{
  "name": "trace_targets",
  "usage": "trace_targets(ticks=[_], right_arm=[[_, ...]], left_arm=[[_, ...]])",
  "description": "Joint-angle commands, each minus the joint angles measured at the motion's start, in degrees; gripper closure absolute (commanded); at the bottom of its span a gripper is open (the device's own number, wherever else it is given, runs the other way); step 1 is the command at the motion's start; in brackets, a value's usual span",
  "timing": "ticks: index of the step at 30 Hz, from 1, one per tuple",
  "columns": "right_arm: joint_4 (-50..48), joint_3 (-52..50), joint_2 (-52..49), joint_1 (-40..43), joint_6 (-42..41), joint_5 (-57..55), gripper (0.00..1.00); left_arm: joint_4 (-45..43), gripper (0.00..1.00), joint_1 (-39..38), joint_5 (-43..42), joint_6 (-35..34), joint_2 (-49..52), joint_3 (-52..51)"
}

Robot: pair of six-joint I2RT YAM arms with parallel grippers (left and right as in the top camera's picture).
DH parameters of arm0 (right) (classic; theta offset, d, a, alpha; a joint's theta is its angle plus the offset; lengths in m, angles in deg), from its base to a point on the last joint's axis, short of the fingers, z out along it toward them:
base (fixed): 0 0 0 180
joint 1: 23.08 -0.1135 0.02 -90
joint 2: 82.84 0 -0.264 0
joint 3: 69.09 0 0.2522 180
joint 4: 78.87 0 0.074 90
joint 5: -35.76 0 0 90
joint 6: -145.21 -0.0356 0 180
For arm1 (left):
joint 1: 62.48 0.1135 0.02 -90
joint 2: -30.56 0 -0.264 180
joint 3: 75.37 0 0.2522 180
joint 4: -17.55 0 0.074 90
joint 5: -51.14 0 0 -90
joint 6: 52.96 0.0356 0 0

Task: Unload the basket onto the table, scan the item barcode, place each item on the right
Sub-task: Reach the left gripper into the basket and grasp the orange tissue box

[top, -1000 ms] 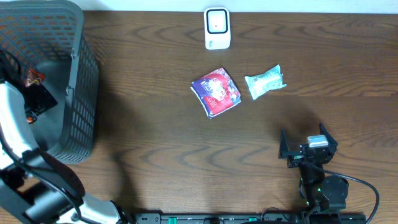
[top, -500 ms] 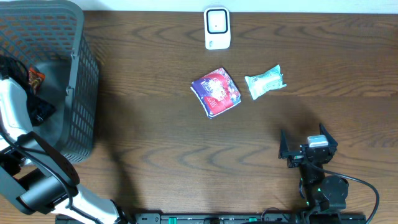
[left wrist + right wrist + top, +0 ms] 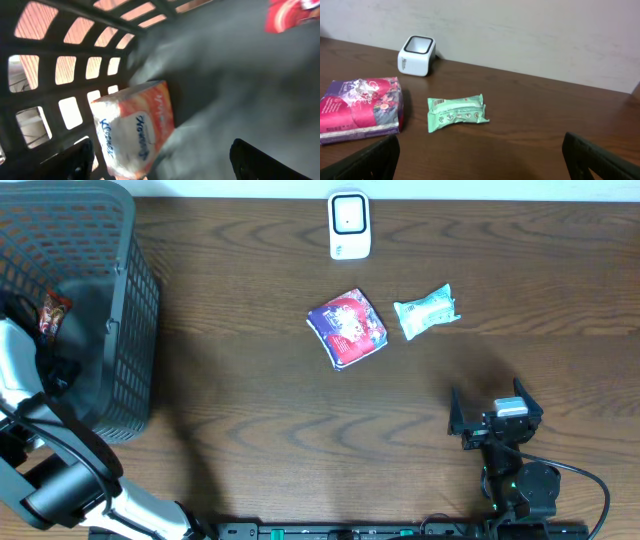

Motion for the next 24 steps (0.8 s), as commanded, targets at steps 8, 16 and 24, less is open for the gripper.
trace_targets(ticks=[8, 16, 24], right_arm=[[0.24, -0.07, 0.31, 0.33, -0.79, -0.09, 0.01], [0.24, -0.04, 0.31, 0.33, -0.79, -0.09, 0.01], [0.24, -0.07, 0.31, 0.33, -0.79, -0.09, 0.01]], left_arm=[[-2.54, 0.43, 1.95, 0.96, -0.87, 0.33, -3.19], [-2.82, 0.54, 1.95, 0.94, -0.9, 0.33, -3.8], [-5.2, 0.93, 1.92, 0.92, -0.39, 0.28, -7.02]])
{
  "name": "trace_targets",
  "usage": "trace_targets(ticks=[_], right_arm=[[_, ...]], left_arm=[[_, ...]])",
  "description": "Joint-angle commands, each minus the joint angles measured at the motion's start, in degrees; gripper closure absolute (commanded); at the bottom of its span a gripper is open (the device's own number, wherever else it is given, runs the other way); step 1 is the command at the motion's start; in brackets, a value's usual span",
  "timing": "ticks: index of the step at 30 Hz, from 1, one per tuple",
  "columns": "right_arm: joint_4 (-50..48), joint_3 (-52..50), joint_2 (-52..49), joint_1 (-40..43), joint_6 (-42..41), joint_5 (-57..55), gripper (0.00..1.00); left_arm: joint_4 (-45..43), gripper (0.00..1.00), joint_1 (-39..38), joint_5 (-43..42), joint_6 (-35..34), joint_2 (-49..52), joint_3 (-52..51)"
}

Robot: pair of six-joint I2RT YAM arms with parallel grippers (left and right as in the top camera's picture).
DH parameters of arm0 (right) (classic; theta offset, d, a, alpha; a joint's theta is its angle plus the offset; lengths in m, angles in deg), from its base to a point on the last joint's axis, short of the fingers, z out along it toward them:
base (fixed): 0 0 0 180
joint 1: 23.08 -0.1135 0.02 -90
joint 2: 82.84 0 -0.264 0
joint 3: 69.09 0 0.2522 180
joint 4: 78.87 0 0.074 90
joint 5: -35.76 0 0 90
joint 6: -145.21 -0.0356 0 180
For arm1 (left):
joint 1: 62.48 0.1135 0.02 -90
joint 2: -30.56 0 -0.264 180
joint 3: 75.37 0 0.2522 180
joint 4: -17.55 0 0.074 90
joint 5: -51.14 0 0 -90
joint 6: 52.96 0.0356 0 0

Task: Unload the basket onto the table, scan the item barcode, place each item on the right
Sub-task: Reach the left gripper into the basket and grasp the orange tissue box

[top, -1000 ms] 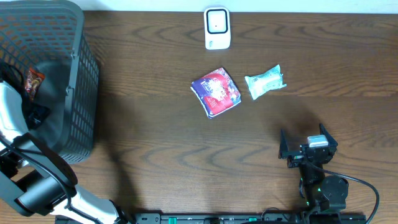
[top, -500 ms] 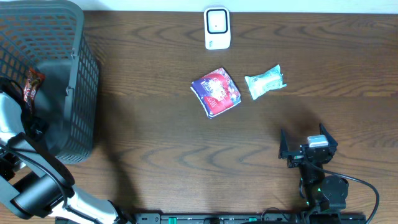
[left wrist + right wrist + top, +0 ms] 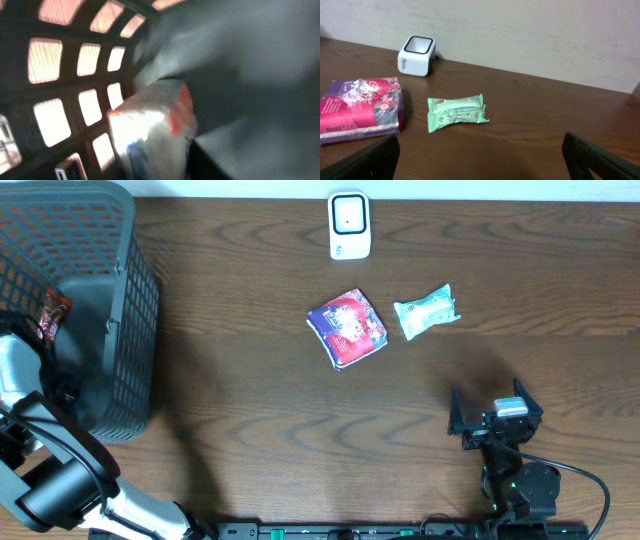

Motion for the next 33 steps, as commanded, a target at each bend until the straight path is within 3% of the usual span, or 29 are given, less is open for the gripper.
trace_targets(ticks=[1, 12, 22, 27, 33], right_arm=[[0.24, -0.04, 0.31, 0.33, -0.79, -0.09, 0.01], [0.24, -0.04, 0.31, 0.33, -0.79, -0.09, 0.01], [0.24, -0.04, 0.31, 0.33, -0.79, -0.07, 0.01], [0.24, -0.04, 0.31, 0.33, -0.79, -0.09, 0.01], [0.24, -0.04, 0.31, 0.33, -0.79, -0.09, 0.01]], left_arm=[[-0.22, 0.93, 0.24, 0.52, 0.94, 0.22, -0.28], [0.11, 0.93, -1.88, -0.26, 2.62, -7.61, 5.29], [-14.6, 0.93, -7.96, -23.56, 3.89, -25.18, 7.08], [-22.43, 0.93, -14.62, -34.49, 3.87, -30.51, 7.08], [-27.8, 0.93, -27.56, -35.47, 9.11, -33.03, 7.08]])
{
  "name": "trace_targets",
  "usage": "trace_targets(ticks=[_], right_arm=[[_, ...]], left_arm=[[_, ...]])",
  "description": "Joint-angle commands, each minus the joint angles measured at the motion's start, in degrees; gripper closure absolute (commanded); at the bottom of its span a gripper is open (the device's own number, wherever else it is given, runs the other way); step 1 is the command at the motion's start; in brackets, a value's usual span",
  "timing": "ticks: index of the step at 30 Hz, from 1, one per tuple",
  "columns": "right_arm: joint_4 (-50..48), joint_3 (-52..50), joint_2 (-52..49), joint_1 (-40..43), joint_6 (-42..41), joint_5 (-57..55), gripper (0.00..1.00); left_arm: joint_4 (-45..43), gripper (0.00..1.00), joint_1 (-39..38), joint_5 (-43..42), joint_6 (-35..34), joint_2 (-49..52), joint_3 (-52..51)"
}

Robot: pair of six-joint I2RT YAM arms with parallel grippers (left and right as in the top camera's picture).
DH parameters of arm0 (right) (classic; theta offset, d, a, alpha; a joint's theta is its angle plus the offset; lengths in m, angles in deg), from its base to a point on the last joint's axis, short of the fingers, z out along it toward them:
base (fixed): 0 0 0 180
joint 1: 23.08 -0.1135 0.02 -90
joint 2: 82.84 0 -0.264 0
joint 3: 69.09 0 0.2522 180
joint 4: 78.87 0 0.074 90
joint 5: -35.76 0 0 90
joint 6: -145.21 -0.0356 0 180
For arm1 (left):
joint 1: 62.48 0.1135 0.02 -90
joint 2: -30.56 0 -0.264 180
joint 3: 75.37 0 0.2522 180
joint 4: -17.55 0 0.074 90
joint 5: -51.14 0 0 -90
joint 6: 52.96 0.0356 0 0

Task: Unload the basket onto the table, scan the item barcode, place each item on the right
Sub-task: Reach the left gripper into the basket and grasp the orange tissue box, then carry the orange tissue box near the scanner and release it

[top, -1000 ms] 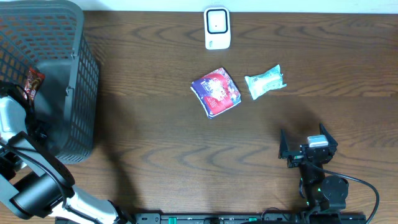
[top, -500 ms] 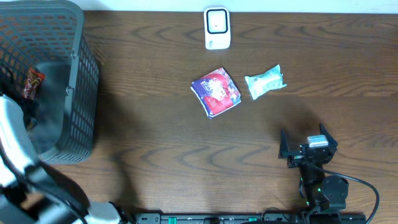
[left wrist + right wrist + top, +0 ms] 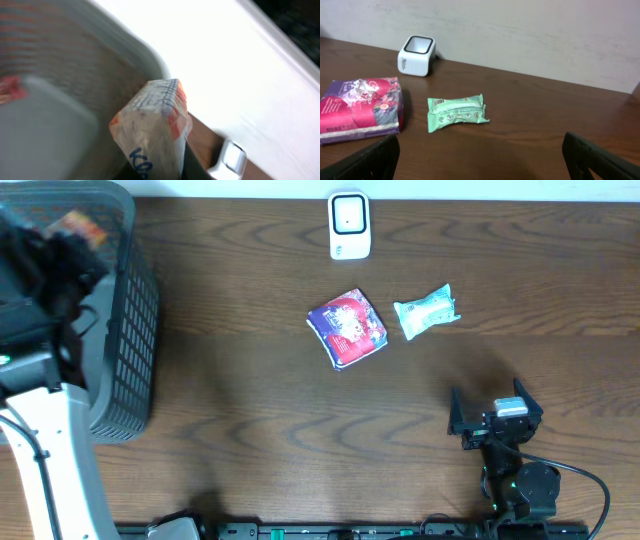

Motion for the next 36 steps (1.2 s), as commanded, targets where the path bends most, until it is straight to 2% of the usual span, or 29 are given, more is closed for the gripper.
trace_targets(ticks=[1, 9, 15, 24, 26, 31, 34, 36], right_arm=[[0.2, -0.04, 0.31, 0.33, -0.79, -0.09, 0.01], [0.22, -0.04, 0.31, 0.33, -0.79, -0.09, 0.01], [0.2, -0.04, 0.31, 0.33, -0.79, -0.09, 0.01], [0.2, -0.04, 0.31, 0.33, -0.79, -0.09, 0.01], [0.22, -0.07, 0.31, 0.33, -0.79, -0.09, 0.01], [0.22, -0.04, 0.31, 0.33, -0.79, -0.09, 0.01], [0.22, -0.04, 0.31, 0.33, -0.79, -0.09, 0.01], [0.2, -0.04, 0.31, 0.33, -0.79, -0.09, 0.01]], left_arm=[[-1.2, 0.93, -7.96, -3.34, 6.03, -1.09, 0.83], [-0.92, 0.93, -24.35, -3.3, 9.4, 0.66, 0.81], [-0.15, 0.93, -34.82, -1.62, 13.55, 6.95, 0.81], [-0.55, 0.92, -43.32, -1.66, 12.28, 20.41, 0.76], [-2.19, 0.85, -44.96, -1.68, 11.37, 23.04, 0.76], [-6.58, 0.83, -48.35, -1.64, 10.91, 27.47, 0.76], [-8.22, 0.67, -49.59, -1.66, 8.83, 28.65, 0.76], [-8.87, 0.62, -50.25, -1.66, 8.41, 28.94, 0.76]])
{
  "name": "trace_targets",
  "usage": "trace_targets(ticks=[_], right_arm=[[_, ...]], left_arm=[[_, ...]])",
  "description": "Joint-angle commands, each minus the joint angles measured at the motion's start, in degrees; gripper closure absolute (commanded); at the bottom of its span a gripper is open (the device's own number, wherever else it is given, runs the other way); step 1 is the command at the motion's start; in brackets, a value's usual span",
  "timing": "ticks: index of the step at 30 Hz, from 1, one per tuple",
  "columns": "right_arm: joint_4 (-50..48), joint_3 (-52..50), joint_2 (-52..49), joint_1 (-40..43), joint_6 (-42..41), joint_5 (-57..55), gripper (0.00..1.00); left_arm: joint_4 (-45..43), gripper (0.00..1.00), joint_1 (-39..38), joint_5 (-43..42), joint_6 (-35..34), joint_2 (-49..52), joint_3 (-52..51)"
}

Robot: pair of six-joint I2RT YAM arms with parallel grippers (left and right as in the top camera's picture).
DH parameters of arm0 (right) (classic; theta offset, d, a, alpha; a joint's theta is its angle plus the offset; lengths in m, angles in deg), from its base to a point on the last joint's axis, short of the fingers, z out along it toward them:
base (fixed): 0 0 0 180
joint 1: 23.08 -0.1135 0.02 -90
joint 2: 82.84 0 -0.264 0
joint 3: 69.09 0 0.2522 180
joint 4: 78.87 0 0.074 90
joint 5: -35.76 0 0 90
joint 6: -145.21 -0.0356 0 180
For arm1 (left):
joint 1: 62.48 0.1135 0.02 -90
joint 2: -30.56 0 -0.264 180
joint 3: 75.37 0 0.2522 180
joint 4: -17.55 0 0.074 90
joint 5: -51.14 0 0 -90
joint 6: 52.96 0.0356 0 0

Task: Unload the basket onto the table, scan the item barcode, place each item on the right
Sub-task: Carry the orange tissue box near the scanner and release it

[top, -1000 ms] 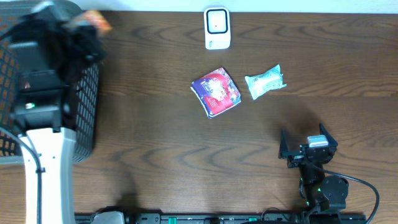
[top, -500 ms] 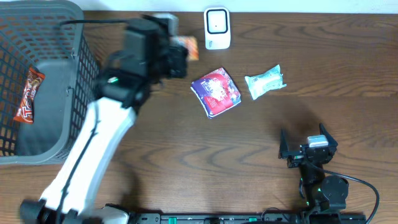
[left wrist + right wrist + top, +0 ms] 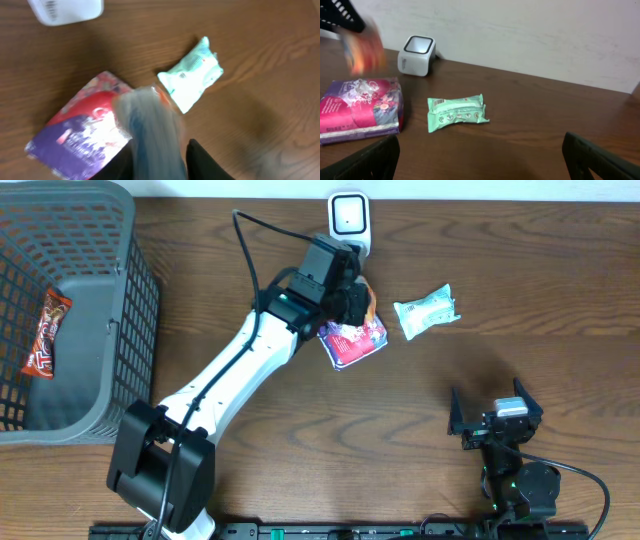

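My left gripper point(image 3: 350, 300) is shut on an orange-and-white tissue pack point(image 3: 150, 130), blurred by motion. It hangs just in front of the white scanner point(image 3: 349, 225), over the pink-purple pack. The right wrist view shows the held pack point(image 3: 362, 50) as an orange blur left of the scanner point(image 3: 416, 49). In the left wrist view the scanner point(image 3: 65, 10) is at the top left, and the left gripper point(image 3: 160, 162) has its dark fingers on both sides of the pack. My right gripper point(image 3: 495, 430) rests open near the front right, and in its own view the right gripper point(image 3: 482, 155) holds nothing.
A pink-purple pack point(image 3: 350, 340) and a green pack point(image 3: 425, 312) lie on the table below the scanner. A dark mesh basket point(image 3: 125, 310) stands at the far left with a red snack pack point(image 3: 40, 330) inside. The wall runs behind the scanner.
My left arm has moved with the tissue pack from above the basket at the far left to the table's middle, in front of the scanner. The right arm has not moved.
My left gripper was open inside the basket, next to the tissue pack. Then it was close around the pack. Then it held the pack above the basket rim. Now it holds it over the pink-purple pack by the scanner.
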Motion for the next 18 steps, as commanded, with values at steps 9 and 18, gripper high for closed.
trace_targets(ticks=[9, 18], right_arm=[[0.22, -0.04, 0.31, 0.33, -0.79, -0.09, 0.01], [0.22, -0.04, 0.31, 0.33, -0.79, -0.09, 0.01]], left_arm=[[-0.72, 0.34, -0.7, 0.57, -1.55, 0.33, 0.68], [-0.68, 0.34, 5.46, 0.55, -1.57, -6.05, 0.68]])
